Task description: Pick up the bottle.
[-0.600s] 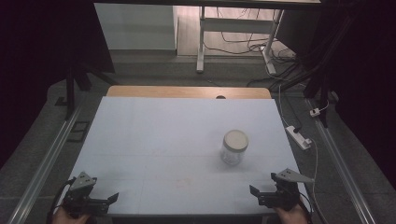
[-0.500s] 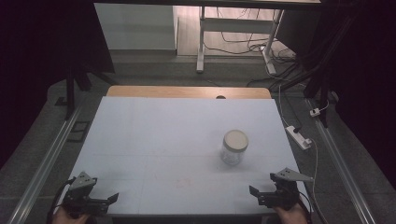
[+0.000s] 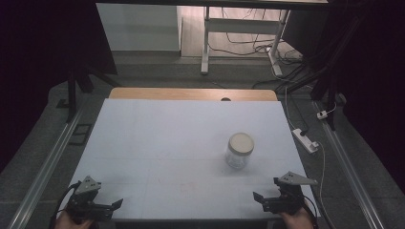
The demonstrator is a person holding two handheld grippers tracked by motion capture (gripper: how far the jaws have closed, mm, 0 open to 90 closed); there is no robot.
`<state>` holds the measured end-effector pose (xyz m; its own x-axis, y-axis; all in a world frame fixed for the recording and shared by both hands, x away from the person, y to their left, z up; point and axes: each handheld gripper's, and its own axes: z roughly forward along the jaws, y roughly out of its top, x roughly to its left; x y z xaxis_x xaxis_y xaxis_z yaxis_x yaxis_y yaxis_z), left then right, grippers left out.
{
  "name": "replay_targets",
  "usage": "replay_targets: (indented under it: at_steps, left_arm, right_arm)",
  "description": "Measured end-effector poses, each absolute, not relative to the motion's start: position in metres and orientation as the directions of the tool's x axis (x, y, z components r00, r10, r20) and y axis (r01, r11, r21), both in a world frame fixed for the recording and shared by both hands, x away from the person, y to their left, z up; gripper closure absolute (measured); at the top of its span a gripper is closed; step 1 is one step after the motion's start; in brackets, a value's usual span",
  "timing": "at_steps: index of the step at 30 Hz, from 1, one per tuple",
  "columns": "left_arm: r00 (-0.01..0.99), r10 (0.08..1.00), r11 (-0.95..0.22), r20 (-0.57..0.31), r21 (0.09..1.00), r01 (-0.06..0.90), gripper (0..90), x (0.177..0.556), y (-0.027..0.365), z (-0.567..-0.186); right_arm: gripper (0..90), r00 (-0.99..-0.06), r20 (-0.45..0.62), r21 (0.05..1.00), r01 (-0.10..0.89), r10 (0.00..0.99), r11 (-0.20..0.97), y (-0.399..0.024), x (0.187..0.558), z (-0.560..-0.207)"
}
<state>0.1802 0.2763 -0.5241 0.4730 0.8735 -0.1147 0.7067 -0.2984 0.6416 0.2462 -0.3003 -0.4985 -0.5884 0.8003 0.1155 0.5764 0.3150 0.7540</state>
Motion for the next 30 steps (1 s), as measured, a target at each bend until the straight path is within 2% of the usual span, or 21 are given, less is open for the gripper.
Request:
replay_targets:
  at_steps: [15, 20, 30]
  left_arm:
    - [0.484, 0.867, -0.307, -0.116, 0.642, 0.703, 0.9, 0.18, 0.2754, -0.5242]
    - [0.483, 0.868, -0.305, -0.118, 0.642, 0.703, 1.0, 0.1801, 0.2756, -0.5243]
    - [0.485, 0.866, -0.303, -0.123, 0.644, 0.703, 1.0, 0.1801, 0.276, -0.5244]
  right_arm:
    - [0.0, -0.599, 0.108, 0.761, 0.563, 0.793, 0.322, -0.2999, 0.2449, -0.4975]
    - [0.0, -0.629, 0.077, 0.75, 0.547, 0.774, 0.37, -0.2963, 0.2458, -0.4973]
    - [0.0, -0.641, 0.099, 0.754, 0.547, 0.761, 0.363, -0.2916, 0.2505, -0.4932]
